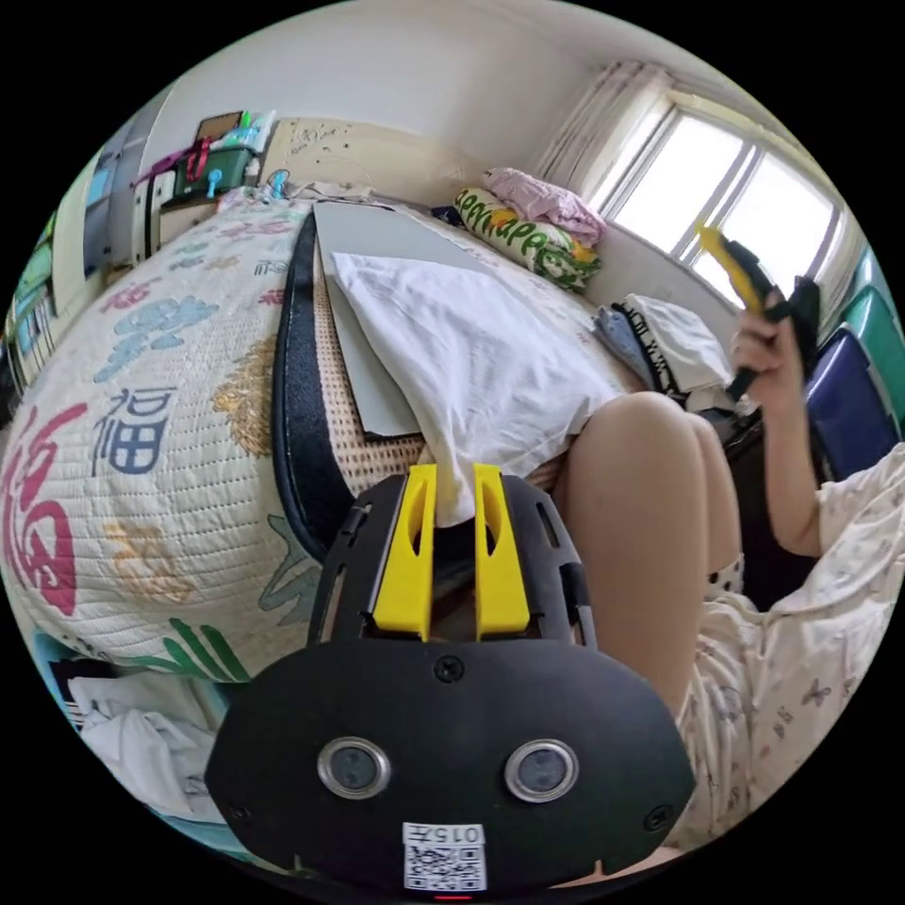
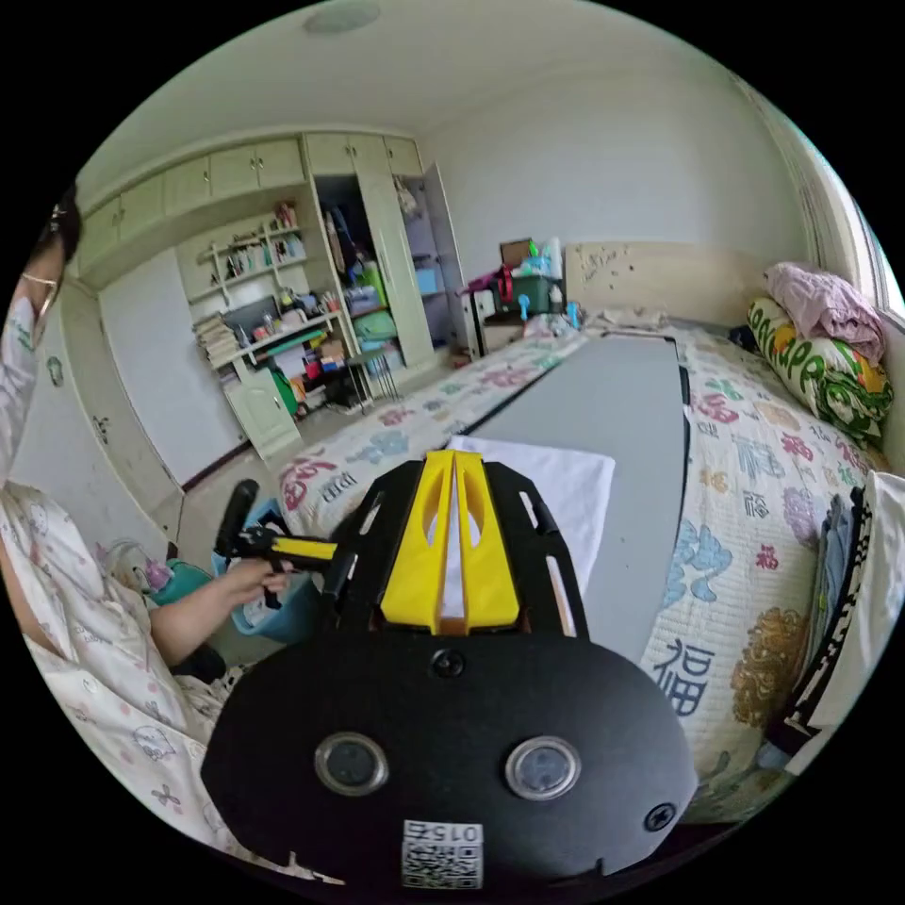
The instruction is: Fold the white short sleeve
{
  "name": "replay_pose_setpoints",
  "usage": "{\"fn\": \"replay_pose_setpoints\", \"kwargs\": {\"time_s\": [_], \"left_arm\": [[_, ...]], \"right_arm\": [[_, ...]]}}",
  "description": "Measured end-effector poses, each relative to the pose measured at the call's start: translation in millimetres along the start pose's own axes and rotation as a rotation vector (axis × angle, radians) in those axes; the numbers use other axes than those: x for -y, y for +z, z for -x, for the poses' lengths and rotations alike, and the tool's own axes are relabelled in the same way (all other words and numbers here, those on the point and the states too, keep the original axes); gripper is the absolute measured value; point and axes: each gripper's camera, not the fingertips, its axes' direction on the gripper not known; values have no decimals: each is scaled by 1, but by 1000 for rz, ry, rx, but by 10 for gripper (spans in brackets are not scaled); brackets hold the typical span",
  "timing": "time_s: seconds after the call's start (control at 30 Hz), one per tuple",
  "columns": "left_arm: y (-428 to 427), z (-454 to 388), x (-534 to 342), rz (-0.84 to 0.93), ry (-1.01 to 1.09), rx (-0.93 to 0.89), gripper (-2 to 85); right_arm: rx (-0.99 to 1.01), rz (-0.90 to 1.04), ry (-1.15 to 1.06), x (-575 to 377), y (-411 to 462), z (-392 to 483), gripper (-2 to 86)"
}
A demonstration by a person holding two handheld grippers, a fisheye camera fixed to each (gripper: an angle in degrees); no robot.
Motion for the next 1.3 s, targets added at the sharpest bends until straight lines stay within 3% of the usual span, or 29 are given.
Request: {"fn": "replay_pose_setpoints", "kwargs": {"time_s": [0.07, 0.13, 0.3, 0.67, 1.3], "left_arm": [[-12, 18, -14, -55, -20, -33, 58], [-27, 31, -31, -116, -42, -9, 59], [-62, 73, -96, -255, -148, 114, 66], [3, 108, -105, -259, -156, 29, 84], [130, 106, -125, -153, -16, 112, 87]], "right_arm": [[-88, 172, 31, 2, 47, -44, -4], [-136, 226, 71, 5, 68, -68, -5], [-83, 213, 30, 28, 105, -90, -5], [-70, 250, 69, 99, 184, -147, -5], [-143, 247, 197, 178, 185, -248, 23]]}}
